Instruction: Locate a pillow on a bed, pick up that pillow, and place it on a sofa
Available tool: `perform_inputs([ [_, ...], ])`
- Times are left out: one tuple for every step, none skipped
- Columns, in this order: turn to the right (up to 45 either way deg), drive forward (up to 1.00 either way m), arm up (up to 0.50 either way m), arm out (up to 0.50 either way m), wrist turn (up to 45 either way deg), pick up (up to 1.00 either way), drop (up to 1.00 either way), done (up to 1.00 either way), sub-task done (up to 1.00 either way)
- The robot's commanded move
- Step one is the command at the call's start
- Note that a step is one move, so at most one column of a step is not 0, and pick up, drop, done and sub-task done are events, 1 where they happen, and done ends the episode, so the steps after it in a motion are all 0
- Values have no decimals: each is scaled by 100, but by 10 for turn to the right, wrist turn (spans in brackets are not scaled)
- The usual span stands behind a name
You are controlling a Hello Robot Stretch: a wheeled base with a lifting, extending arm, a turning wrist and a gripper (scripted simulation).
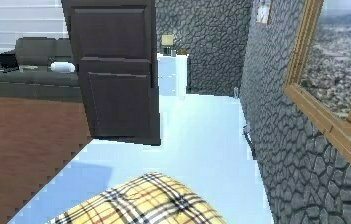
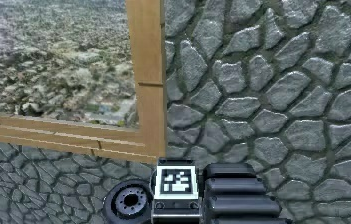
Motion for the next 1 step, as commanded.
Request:
perform_inputs([
  [-120,0,0,0,0,0,0,0,0],
])
